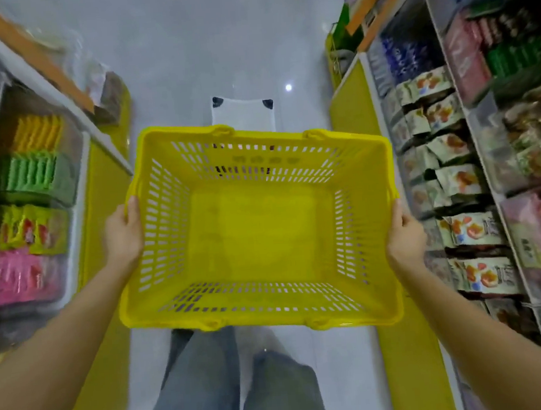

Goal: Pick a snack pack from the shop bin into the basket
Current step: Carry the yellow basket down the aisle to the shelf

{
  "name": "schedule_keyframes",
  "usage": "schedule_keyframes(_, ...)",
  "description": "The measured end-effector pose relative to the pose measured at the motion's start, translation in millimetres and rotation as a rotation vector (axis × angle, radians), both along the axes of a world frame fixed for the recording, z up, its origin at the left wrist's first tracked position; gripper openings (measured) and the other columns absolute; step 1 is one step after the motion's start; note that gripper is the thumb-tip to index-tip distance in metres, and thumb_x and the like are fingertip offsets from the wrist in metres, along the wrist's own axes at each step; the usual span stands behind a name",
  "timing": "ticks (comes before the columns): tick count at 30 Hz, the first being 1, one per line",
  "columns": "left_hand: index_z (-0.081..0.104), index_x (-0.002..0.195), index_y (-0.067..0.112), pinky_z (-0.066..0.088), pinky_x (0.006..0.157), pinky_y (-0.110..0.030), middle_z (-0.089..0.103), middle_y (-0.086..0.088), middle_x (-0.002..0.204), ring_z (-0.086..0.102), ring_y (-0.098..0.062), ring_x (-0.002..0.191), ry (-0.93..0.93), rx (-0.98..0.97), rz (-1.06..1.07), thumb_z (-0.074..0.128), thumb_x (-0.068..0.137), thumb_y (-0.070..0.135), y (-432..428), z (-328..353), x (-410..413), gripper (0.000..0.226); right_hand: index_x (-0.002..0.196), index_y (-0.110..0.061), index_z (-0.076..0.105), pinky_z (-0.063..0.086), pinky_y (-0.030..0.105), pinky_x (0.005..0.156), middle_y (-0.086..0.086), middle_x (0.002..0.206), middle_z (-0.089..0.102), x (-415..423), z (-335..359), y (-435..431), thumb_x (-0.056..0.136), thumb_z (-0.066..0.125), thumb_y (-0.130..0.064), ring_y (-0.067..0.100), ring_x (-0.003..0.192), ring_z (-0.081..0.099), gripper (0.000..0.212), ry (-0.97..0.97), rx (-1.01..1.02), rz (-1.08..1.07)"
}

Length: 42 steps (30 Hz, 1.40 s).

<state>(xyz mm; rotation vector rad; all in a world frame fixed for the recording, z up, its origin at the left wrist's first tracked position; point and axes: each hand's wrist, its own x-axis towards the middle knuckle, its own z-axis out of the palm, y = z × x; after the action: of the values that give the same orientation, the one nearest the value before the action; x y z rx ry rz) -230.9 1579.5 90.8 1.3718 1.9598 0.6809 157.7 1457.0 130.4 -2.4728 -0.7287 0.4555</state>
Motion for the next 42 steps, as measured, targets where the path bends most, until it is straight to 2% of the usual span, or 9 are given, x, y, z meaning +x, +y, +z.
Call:
schedule_keyframes(5,0.049,0.078,-0.002,0.027,0.065,-0.039,0.054,-0.035,0.088,0.053,-0.045,0.086,0.082,-0.018,-0.023,0.029,0.101,0.037,105.8,-10.8,-7.1,0.049,0.059,-0.015,0.038,0.027,0.034,0.06,0.007,0.061,0.04,-3.0,-17.1,98.6,0.098,0.03,-0.046,0.025,0.068,0.043,0.05,0.042,-0.02,-0.041)
schedule_keyframes(9,0.055,0.094,-0.01,0.036,0.073,-0.045,0.056,-0.037,0.101,0.052,-0.049,0.096,0.123,-0.051,-0.031,0.029,0.099,0.044,186.3,-15.8,11.0,0.06,0.056,-0.019,0.038,0.028,0.034,0.064,0.016,0.068,0.044,7.9,-30.9,157.4,0.097,0.032,-0.047,0.027,0.071,0.044,0.05,0.055,-0.023,-0.117)
schedule_keyframes(11,0.058,0.098,-0.007,0.039,0.081,-0.048,0.056,-0.038,0.106,0.052,-0.049,0.102,0.133,-0.066,-0.056,0.029,0.099,0.045,228.0,-17.6,29.2,0.059,0.067,-0.012,0.054,0.034,0.039,0.067,0.03,0.084,0.055,20.0,-38.8,182.1,0.097,0.03,-0.049,0.038,0.081,0.054,0.054,0.05,-0.065,-0.189)
schedule_keyframes(14,0.056,0.083,-0.003,0.037,0.073,-0.044,0.058,-0.037,0.095,0.055,-0.047,0.095,0.111,-0.032,-0.138,0.032,0.099,0.041,284.9,-19.2,65.9,0.052,0.086,-0.003,0.063,0.036,0.04,0.068,0.032,0.099,0.061,41.5,-45.5,213.3,0.097,0.025,-0.05,0.044,0.092,0.057,0.061,0.043,-0.093,-0.25)
schedule_keyframes(18,0.06,0.094,-0.008,0.039,0.079,-0.046,0.059,-0.038,0.098,0.055,-0.048,0.098,0.149,-0.054,-0.18,0.033,0.099,0.041,354.4,-22.4,117.7,0.056,0.097,0.0,0.064,0.035,0.038,0.067,0.031,0.101,0.061,74.2,-47.8,252.5,0.097,0.022,-0.051,0.043,0.09,0.057,0.066,0.07,-0.123,-0.282)
schedule_keyframes(21,0.06,0.105,-0.007,0.04,0.085,-0.048,0.057,-0.038,0.107,0.053,-0.048,0.105,0.17,-0.074,-0.245,0.034,0.099,0.041,404.0,-26.9,152.2,0.055,0.089,-0.003,0.06,0.034,0.035,0.064,0.028,0.098,0.061,93.2,-45.6,276.2,0.097,0.02,-0.05,0.035,0.08,0.054,0.062,0.124,-0.141,-0.304)
schedule_keyframes(26,0.06,0.102,-0.007,0.04,0.079,-0.046,0.058,-0.038,0.107,0.055,-0.046,0.105,0.163,-0.115,-0.379,0.032,0.098,0.047,477.2,-28.9,194.3,0.061,0.112,-0.003,0.061,0.039,0.037,0.074,0.027,0.109,0.062,102.0,-39.8,307.5,0.098,0.02,-0.049,0.041,0.097,0.057,0.063,0.155,-0.157,-0.432)
schedule_keyframes(35,0.06,0.094,-0.006,0.041,0.078,-0.047,0.06,-0.036,0.099,0.056,-0.046,0.098,0.133,-0.08,-0.645,0.033,0.099,0.039,600.1,-21.7,264.9,0.052,0.115,-0.004,0.06,0.043,0.041,0.075,0.026,0.107,0.062,91.6,-34.8,368.3,0.096,0.018,-0.052,0.041,0.097,0.056,0.067,0.169,-0.119,-0.686)
schedule_keyframes(42,0.059,0.094,-0.006,0.04,0.077,-0.047,0.059,-0.036,0.101,0.055,-0.047,0.098,0.152,-0.007,-0.867,0.032,0.1,0.039,662.8,-16.1,342.0,0.052,0.101,-0.003,0.063,0.036,0.034,0.062,0.024,0.094,0.063,81.0,-49.5,390.5,0.097,0.02,-0.051,0.039,0.086,0.058,0.065,0.083,-0.034,-0.947)
